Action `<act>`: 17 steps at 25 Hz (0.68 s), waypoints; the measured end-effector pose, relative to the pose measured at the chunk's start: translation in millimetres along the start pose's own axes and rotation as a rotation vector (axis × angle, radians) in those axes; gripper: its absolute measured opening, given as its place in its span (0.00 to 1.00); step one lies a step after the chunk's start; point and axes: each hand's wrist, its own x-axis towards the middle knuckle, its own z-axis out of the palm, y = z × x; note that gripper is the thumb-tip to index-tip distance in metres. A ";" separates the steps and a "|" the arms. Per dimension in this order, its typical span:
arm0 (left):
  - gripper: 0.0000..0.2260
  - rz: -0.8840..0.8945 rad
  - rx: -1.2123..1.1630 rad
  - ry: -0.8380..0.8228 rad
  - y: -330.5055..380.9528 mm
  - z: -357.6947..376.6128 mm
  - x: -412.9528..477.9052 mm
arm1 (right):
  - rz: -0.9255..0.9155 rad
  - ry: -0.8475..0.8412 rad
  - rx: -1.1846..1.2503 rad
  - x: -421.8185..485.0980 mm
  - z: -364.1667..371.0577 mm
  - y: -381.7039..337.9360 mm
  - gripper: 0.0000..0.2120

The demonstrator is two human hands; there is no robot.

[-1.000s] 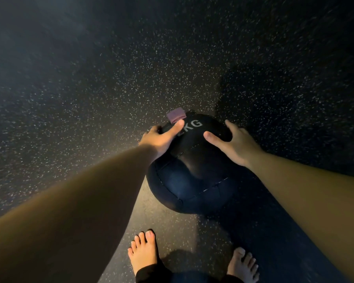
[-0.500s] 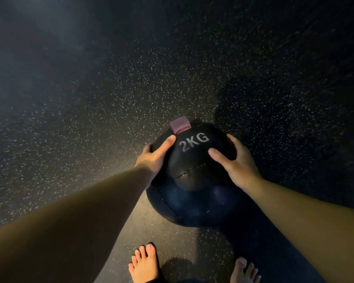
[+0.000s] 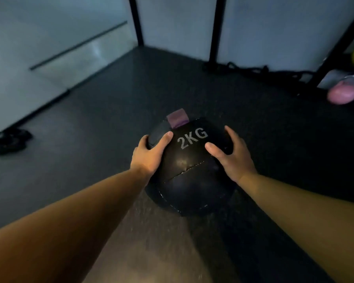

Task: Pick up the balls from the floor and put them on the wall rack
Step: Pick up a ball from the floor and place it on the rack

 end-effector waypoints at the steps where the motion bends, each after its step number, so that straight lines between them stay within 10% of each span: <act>1: 0.48 0.072 0.001 0.002 53.7 4.0 -8.6 | -0.044 0.038 0.005 7.2 -34.3 -41.8 0.57; 4: 0.30 0.274 0.008 -0.018 224.1 24.7 -46.2 | -0.188 0.135 0.024 17.1 -150.9 -173.3 0.57; 10: 0.55 0.677 -0.008 -0.086 506.3 96.6 -163.4 | -0.457 0.442 -0.006 -17.5 -374.4 -372.4 0.54; 17: 0.45 0.945 -0.174 -0.218 669.2 183.4 -207.3 | -0.634 0.692 -0.133 -22.6 -530.5 -476.1 0.54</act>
